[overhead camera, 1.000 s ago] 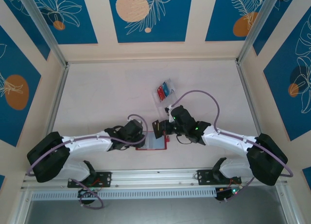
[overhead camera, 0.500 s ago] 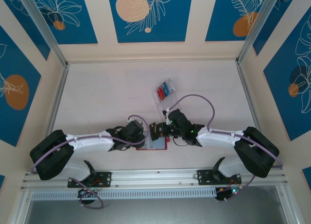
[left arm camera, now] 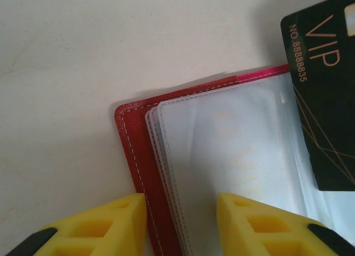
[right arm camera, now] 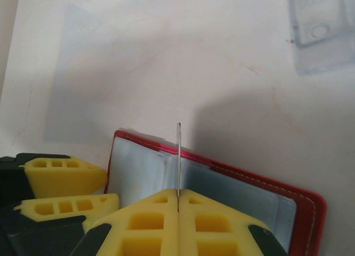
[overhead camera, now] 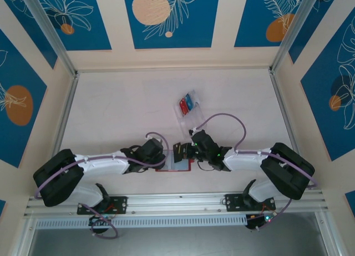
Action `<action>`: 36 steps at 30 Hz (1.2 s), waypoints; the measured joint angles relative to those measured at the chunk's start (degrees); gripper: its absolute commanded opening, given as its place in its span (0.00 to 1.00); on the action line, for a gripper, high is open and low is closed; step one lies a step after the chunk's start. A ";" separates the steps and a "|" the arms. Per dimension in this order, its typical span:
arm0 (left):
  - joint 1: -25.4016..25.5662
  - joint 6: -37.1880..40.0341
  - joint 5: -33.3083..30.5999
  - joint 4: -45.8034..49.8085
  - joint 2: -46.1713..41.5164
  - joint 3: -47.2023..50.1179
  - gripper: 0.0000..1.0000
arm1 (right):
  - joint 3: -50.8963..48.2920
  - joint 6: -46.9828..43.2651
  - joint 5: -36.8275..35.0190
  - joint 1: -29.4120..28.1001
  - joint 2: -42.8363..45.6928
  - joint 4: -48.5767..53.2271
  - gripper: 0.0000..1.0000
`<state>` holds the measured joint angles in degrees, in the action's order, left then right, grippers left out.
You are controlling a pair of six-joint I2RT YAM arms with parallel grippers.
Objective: Put the credit cards into the card holder
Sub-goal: Insert the credit card into the card slot.
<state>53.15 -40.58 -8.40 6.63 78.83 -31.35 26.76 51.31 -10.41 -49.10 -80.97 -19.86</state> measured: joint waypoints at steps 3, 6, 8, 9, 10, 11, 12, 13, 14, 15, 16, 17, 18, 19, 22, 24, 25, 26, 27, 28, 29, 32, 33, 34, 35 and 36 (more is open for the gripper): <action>0.00 0.00 0.00 -0.09 -0.02 0.04 0.37 | -0.81 1.11 -1.03 -0.37 0.00 -1.62 0.00; 0.02 -0.02 0.00 -0.22 0.00 0.13 0.37 | -1.70 2.32 -1.46 -0.39 0.00 -3.58 0.00; 0.02 -0.07 -0.02 -0.24 -0.02 0.13 0.37 | -2.21 2.99 -1.64 -0.42 -0.20 -4.70 0.00; 0.02 -0.20 -0.02 -0.24 -0.02 0.13 0.37 | -2.23 3.19 -1.66 -0.42 -0.39 -5.05 0.00; 0.02 -0.39 -0.02 -0.24 -0.02 0.15 0.37 | -2.25 3.41 -1.66 -0.42 -0.70 -5.57 0.00; 0.11 -0.50 -0.02 -0.26 -0.02 0.17 0.37 | -2.25 3.65 -1.64 -0.42 -0.98 -6.05 0.00; 0.13 -0.66 -0.04 -0.28 -0.02 0.20 0.37 | -2.25 3.85 -1.62 -0.42 -1.16 -6.38 0.00; 0.17 -0.85 -0.09 -0.37 -0.02 0.24 0.37 | -2.25 4.17 -1.62 -0.42 -1.38 -6.75 0.00; 0.20 -0.87 -0.17 -0.42 -0.02 0.26 0.37 | -2.25 4.42 -1.60 -0.42 -1.66 -7.19 0.00; 0.22 -0.90 -0.20 -0.42 -0.02 0.26 0.37 | -2.25 4.55 -1.60 -0.42 -1.84 -7.52 0.00; 0.22 -0.94 -0.22 -0.44 -0.02 0.26 0.37 | -2.25 4.72 -1.57 -0.42 -2.10 -7.96 0.00; 0.22 -1.01 -0.20 -0.44 -0.02 0.26 0.37 | -2.25 4.90 -1.57 -0.42 -2.25 -8.20 0.00; 0.22 -1.03 -0.20 -0.48 -0.02 0.31 0.37 | -2.25 4.94 -1.44 -0.39 -2.45 -8.48 0.00; 0.22 -1.03 -0.20 -0.55 -0.02 0.33 0.37 | -2.25 5.11 -1.38 -0.39 -2.60 -8.85 0.00; 0.24 -1.03 -0.22 -0.63 -0.02 0.35 0.37 | -2.25 5.55 -1.14 -0.39 -2.64 -9.51 0.00; 0.24 -1.05 -0.22 -0.63 -0.02 0.35 0.37 | -2.25 5.77 -0.94 -0.39 -2.71 -9.77 0.00; 0.24 -1.03 -0.20 -0.63 -0.02 0.35 0.37 | -2.25 5.81 -0.90 -0.39 -2.82 -9.97 0.00; 0.24 -1.03 -0.22 -0.63 -0.02 0.35 0.37 | -2.25 5.99 -0.72 -0.39 -2.95 -10.19 0.00; 0.24 -1.05 -0.22 -0.66 -0.02 0.35 0.37 | -2.25 6.16 -0.55 -0.39 -3.02 -10.38 0.00; 0.24 -1.05 -0.22 -0.66 -0.02 0.35 0.37 | -2.25 6.19 -0.46 -0.39 -3.15 -10.67 0.00; 0.24 -1.05 -0.20 -0.66 -0.02 0.35 0.37 | -2.25 6.23 -0.26 -0.37 -3.34 -11.02 0.00; 0.24 -1.05 -0.24 -0.68 -0.02 0.42 0.37 | -2.25 6.69 0.15 -0.20 -4.11 -11.85 0.00; 0.24 -1.05 -0.24 -0.74 -0.02 0.46 0.37 | -2.25 6.84 0.31 -0.17 -4.37 -12.17 0.00; 0.24 -1.05 -0.26 -0.87 -0.07 0.52 0.37 | -2.25 7.08 0.37 -0.13 -4.61 -12.41 0.00; 0.24 -1.05 -0.26 -0.94 -0.13 0.63 0.37 | -2.25 7.28 0.59 0.00 -4.81 -12.76 0.00; 0.24 -1.05 -0.28 -1.09 -0.17 0.70 0.37 | -2.25 7.48 0.83 0.11 -5.05 -13.14 0.00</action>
<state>53.39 -41.63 -8.69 5.54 78.65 -30.65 24.51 58.78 -9.58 -48.99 -86.02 -32.99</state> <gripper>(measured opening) 0.373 0.066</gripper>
